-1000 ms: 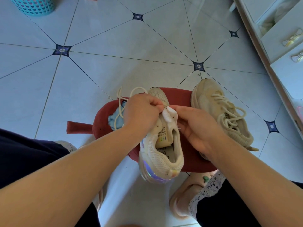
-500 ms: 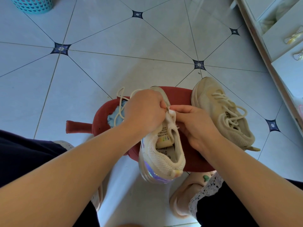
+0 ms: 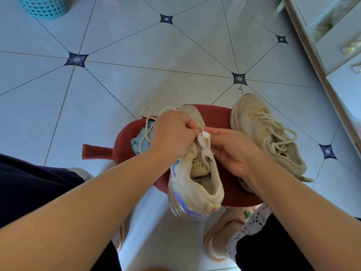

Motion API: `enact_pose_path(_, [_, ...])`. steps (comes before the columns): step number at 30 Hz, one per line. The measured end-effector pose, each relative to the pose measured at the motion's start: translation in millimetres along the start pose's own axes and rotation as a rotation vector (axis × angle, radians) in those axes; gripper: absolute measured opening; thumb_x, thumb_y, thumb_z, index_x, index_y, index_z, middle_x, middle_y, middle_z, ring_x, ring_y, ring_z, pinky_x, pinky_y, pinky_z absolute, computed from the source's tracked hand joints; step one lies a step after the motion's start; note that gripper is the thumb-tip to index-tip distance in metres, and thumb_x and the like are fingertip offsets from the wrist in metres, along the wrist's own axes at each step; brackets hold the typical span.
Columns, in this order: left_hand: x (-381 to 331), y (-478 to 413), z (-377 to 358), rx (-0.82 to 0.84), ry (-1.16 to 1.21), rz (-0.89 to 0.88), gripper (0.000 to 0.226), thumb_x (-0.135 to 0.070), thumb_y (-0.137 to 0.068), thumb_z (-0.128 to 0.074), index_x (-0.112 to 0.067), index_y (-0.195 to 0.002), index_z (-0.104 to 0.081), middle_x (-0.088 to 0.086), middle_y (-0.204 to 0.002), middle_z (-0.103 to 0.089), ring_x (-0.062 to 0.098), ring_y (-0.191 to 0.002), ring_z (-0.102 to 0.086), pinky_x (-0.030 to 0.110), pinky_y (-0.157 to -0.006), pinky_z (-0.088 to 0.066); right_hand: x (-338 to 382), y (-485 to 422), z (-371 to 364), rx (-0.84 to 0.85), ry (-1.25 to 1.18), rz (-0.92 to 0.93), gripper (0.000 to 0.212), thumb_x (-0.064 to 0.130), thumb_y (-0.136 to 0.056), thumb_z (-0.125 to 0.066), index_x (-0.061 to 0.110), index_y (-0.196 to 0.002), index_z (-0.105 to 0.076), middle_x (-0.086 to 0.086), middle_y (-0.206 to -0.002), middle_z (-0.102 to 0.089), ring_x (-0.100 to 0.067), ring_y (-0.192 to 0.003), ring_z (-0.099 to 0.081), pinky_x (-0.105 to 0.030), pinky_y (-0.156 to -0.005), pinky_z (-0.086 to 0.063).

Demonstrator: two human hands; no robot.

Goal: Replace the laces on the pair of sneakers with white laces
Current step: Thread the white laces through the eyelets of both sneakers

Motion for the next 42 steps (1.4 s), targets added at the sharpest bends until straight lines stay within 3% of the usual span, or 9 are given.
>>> enact_pose_path(4, [-4.1,1.6,1.9,0.007,-0.06,-0.044,0.022,-0.022,-0.081,-0.064,-0.029,-0.06,-0.065,-0.016,-0.063,-0.061,0.003,-0.066,-0.058,0.01,-0.056,-0.041,1.1,-1.6,1.0,-0.008,0.037,0.032,0.01,-0.005,-0.081,-0.061,0.003,-0.082,-0.066,-0.006,-0.068,-0.071,-0.011,-0.06,-0.068,-0.018,-0.052,-0.052])
enact_pose_path(7, [-7.1,3.2,4.4,-0.028,-0.092,-0.062,0.021,-0.024,-0.081,-0.063,-0.032,-0.062,-0.063,-0.017,-0.067,-0.06,0.005,-0.072,-0.059,0.025,-0.067,-0.051,2.0,-1.9,2.8,-0.014,0.035,0.04,0.011,-0.004,-0.082,-0.06,0.004,-0.079,-0.066,-0.005,-0.067,-0.071,-0.011,-0.061,-0.068,-0.017,-0.053,-0.052])
enact_pose_path(11, [-9.2,5.7,5.3,-0.081,-0.058,-0.077,0.015,-0.026,-0.082,-0.062,-0.029,-0.068,-0.067,-0.012,-0.073,-0.064,0.007,-0.074,-0.06,0.03,-0.07,-0.051,1.4,-2.5,4.2,-0.009,0.008,0.018,0.011,-0.003,-0.083,-0.059,0.005,-0.08,-0.066,-0.004,-0.067,-0.07,-0.01,-0.061,-0.068,-0.017,-0.053,-0.052])
enact_pose_path(16, [2.2,5.2,4.7,-0.079,0.047,0.017,0.023,-0.028,-0.079,-0.065,-0.034,-0.057,-0.061,-0.016,-0.069,-0.062,0.004,-0.073,-0.059,0.02,-0.066,-0.046,-2.3,-4.4,-1.1,0.041,-0.006,-0.005,0.008,0.0,-0.082,-0.06,0.003,-0.087,-0.066,-0.005,-0.071,-0.071,-0.009,-0.062,-0.068,-0.016,-0.054,-0.052])
enact_pose_path(20, [9.6,2.8,1.1,-0.065,0.13,0.087,0.019,-0.027,-0.078,-0.067,-0.03,-0.059,-0.066,-0.014,-0.071,-0.065,0.005,-0.074,-0.06,0.022,-0.068,-0.048,-4.1,-5.3,-1.8,0.052,-0.035,0.004,0.009,-0.001,-0.081,-0.06,0.002,-0.086,-0.067,-0.006,-0.071,-0.071,-0.01,-0.062,-0.068,-0.016,-0.053,-0.052])
enact_pose_path(31, [6.8,-1.2,-3.5,0.028,0.116,0.019,0.022,-0.021,-0.078,-0.07,-0.033,-0.06,-0.064,-0.02,-0.066,-0.06,-0.003,-0.071,-0.058,0.009,-0.063,-0.043,4.6,-10.5,3.1,0.007,0.169,0.042,0.006,0.0,-0.076,-0.066,0.007,-0.075,-0.066,-0.002,-0.062,-0.069,-0.008,-0.055,-0.066,-0.016,-0.048,-0.05])
enact_pose_path(37, [2.6,-3.9,-4.6,0.052,0.032,-0.029,0.019,-0.019,-0.088,-0.056,-0.028,-0.074,-0.066,-0.017,-0.073,-0.059,-0.001,-0.069,-0.053,0.01,-0.06,-0.037,12.0,-11.7,1.6,-0.01,0.232,0.059,0.017,-0.007,-0.081,-0.06,0.007,-0.072,-0.062,0.0,-0.062,-0.07,-0.004,-0.051,-0.063,-0.014,-0.043,-0.046])
enact_pose_path(39, [-4.1,-0.7,-0.2,-0.018,-0.045,-0.097,0.019,-0.018,-0.09,-0.05,-0.021,-0.086,-0.068,-0.014,-0.079,-0.061,0.001,-0.071,-0.051,0.016,-0.06,-0.036,13.6,-11.6,1.2,-0.01,0.239,0.075,0.021,-0.008,-0.083,-0.057,0.008,-0.071,-0.06,0.001,-0.059,-0.066,-0.003,-0.047,-0.06,-0.013,-0.041,-0.044])
enact_pose_path(42, [-18.9,4.6,12.3,-0.137,-0.061,-0.193,0.017,-0.028,-0.09,-0.051,-0.028,-0.099,-0.065,-0.013,-0.096,-0.061,0.002,-0.087,-0.049,0.019,-0.07,-0.03,17.6,-10.5,1.9,-0.02,0.307,0.129,0.023,-0.008,-0.084,-0.055,0.009,-0.07,-0.059,0.006,-0.05,-0.057,-0.002,-0.043,-0.053,-0.014,-0.041,-0.042])
Point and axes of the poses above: each hand's wrist, its own y-axis away from the middle knuckle, its own z-axis out of the back of the hand, x = y × z, the point moved 10 cm from there along -y, towards the middle knuckle
